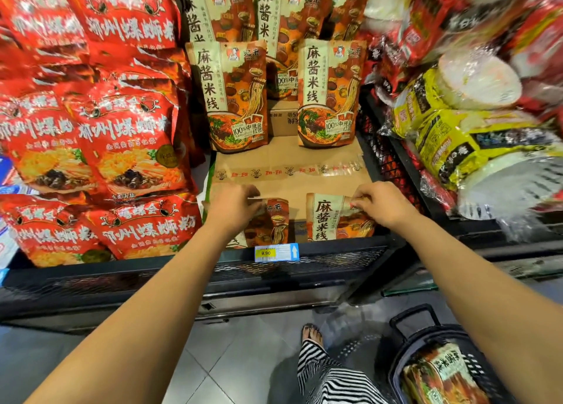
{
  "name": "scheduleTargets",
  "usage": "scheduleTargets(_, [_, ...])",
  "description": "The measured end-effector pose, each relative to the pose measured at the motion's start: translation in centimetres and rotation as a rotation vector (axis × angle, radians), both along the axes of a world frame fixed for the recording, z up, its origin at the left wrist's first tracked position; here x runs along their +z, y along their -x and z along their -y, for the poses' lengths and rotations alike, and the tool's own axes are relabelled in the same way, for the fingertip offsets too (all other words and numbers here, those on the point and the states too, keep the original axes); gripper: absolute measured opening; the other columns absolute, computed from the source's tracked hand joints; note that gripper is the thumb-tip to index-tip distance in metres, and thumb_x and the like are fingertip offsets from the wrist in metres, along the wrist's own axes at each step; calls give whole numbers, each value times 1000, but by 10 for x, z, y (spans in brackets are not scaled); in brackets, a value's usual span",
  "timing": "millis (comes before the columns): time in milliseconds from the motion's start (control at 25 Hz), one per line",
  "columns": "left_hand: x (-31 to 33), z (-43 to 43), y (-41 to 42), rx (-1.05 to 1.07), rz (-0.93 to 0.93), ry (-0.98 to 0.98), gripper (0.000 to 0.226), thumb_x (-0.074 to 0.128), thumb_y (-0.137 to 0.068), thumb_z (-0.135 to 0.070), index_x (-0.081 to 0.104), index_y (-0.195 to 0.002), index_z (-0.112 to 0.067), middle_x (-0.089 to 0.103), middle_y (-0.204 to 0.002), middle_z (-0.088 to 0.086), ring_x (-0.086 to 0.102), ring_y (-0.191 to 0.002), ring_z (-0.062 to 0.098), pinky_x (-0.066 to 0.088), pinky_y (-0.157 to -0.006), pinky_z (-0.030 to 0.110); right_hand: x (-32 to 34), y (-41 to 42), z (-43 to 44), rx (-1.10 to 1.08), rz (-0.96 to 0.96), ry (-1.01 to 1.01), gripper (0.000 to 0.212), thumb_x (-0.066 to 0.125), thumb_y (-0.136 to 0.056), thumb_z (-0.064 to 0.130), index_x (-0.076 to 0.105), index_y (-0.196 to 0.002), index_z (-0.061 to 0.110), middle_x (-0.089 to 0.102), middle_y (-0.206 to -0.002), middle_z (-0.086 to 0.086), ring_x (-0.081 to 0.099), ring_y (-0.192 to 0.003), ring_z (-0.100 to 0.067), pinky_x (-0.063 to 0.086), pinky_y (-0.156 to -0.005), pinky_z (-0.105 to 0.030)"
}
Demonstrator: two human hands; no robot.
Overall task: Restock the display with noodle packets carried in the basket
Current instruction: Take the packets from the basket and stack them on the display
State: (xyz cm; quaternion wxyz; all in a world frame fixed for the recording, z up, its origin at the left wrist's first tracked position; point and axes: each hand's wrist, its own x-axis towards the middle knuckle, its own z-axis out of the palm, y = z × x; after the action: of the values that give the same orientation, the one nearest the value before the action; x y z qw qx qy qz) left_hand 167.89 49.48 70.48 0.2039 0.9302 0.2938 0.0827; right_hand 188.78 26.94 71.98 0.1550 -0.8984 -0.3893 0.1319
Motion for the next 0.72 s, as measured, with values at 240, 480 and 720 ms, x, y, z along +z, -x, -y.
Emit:
scheduleTargets(240, [-4, 55, 17, -28, -24, -261, 70, 57, -94, -48, 33, -151, -14, 28, -158, 17, 22, -147, 34, 20, -120, 44, 4, 53, 58, -106, 244, 9, 66, 70, -87, 39, 44, -140, 10, 50, -137, -10, 39, -130, -33, 37, -105, -46])
scheduleTargets(480, [-44, 159, 45, -358, -166, -256, 77, 40, -99, -56, 14, -157, -13, 9, -164, 15, 11, -151, 32, 18, -120, 43, -64, 164, 207, -472, -13, 197, 74, 63, -90, 49, 36, -147, 10, 48, -144, -13, 42, -132, -33, 40, -105, -42])
scheduleTargets(720, [-96, 272, 48, -669, -488, -213, 86, 38, -96, -64, 8, -157, -12, 14, -163, 14, 15, -150, 30, 23, -119, 42, -135, 285, 374, -914, -380, 235, 73, 57, -90, 55, 37, -144, 10, 57, -130, -16, 58, -112, -35, 46, -80, -35])
